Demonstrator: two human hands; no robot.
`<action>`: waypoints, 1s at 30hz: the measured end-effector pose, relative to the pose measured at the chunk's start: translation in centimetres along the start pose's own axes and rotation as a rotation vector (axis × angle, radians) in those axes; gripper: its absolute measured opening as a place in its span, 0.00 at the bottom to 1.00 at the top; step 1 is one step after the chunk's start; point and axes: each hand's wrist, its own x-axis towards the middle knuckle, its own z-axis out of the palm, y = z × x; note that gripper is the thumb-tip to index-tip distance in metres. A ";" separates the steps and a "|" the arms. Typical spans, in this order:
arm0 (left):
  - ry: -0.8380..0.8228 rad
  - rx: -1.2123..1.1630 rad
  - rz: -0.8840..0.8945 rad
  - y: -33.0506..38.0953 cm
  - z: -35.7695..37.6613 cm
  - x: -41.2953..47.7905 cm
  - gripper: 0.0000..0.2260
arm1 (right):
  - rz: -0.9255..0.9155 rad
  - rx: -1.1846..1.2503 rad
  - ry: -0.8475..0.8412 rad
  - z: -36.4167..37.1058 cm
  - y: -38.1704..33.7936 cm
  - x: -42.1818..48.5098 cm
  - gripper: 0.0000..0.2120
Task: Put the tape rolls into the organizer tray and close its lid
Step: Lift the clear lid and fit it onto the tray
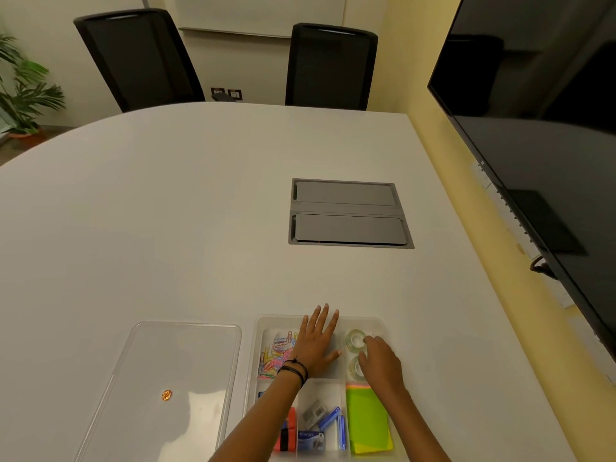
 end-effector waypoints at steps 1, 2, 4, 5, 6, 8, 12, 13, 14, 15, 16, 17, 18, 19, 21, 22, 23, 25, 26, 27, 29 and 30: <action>0.021 -0.023 0.023 0.0 -0.7 -0.6 0.39 | -0.048 0.055 0.038 -0.2 -0.2 -0.3 0.16; 0.039 -0.037 0.039 -0.2 -1.2 -0.9 0.39 | -0.101 0.126 0.064 -0.3 -0.5 -0.6 0.15; 0.113 -0.105 0.023 -1.0 -1.9 -2.0 0.36 | -0.210 0.244 0.077 -0.5 -1.1 -1.4 0.14; 0.159 -0.142 0.008 -1.6 -2.4 -2.6 0.33 | -0.262 0.263 0.063 -0.5 -1.5 -1.8 0.14; 0.191 -0.187 -0.013 -2.2 -3.0 -3.3 0.32 | -0.312 0.265 0.043 -0.4 -2.0 -2.2 0.15; 0.256 -0.264 -0.058 -3.7 -3.7 -5.0 0.33 | -0.404 0.266 -0.003 0.0 -3.0 -3.0 0.16; 0.344 -0.316 -0.197 -7.3 -4.6 -9.5 0.34 | -0.555 0.221 -0.107 1.2 -5.5 -4.4 0.16; 0.357 -0.329 -0.248 -8.3 -4.6 -10.7 0.34 | -0.589 0.205 -0.137 1.6 -6.3 -4.7 0.16; 0.370 -0.344 -0.301 -9.3 -4.8 -12.0 0.34 | -0.622 0.190 -0.163 2.0 -7.0 -5.1 0.16; 0.382 -0.352 -0.361 -10.2 -4.7 -13.3 0.32 | -0.654 0.175 -0.188 2.4 -7.9 -5.5 0.16; 0.391 -0.353 -0.419 -11.2 -4.7 -14.6 0.29 | -0.684 0.159 -0.213 2.9 -8.7 -5.9 0.16; 0.394 -0.348 -0.482 -12.2 -4.5 -15.9 0.27 | -0.714 0.141 -0.237 3.4 -9.5 -6.3 0.16; 0.388 -0.342 -0.542 -13.2 -4.2 -17.3 0.25 | -0.740 0.115 -0.268 4.0 -10.2 -6.6 0.16; 0.375 -0.343 -0.602 -14.2 -3.8 -18.7 0.24 | -0.766 0.080 -0.300 4.7 -10.9 -7.1 0.17; 0.337 -0.361 -0.720 -16.1 -2.9 -21.6 0.24 | -0.842 -0.017 -0.360 6.3 -12.1 -8.0 0.17; 0.312 -0.362 -0.773 -16.8 -2.4 -23.0 0.23 | -0.893 -0.072 -0.390 7.1 -12.5 -8.4 0.17; 0.282 -0.352 -0.824 -17.4 -1.9 -24.4 0.23 | -0.950 -0.124 -0.422 8.0 -12.9 -8.9 0.18; 0.229 -0.316 -0.911 -18.4 -0.8 -27.0 0.24 | -1.032 -0.208 -0.488 9.5 -13.6 -9.6 0.18; 0.216 -0.313 -0.951 -18.7 -0.4 -28.1 0.24 | -1.051 -0.250 -0.516 10.1 -14.0 -9.9 0.17; 0.217 -0.329 -0.987 -19.1 0.0 -29.0 0.24 | -1.065 -0.293 -0.536 10.6 -14.3 -10.1 0.17; 0.235 -0.386 -1.029 -19.6 0.3 -30.2 0.25 | -1.091 -0.363 -0.573 11.5 -14.8 -10.5 0.17; 0.246 -0.406 -1.039 -19.8 0.3 -30.5 0.25 | -1.099 -0.388 -0.589 12.0 -15.0 -10.8 0.17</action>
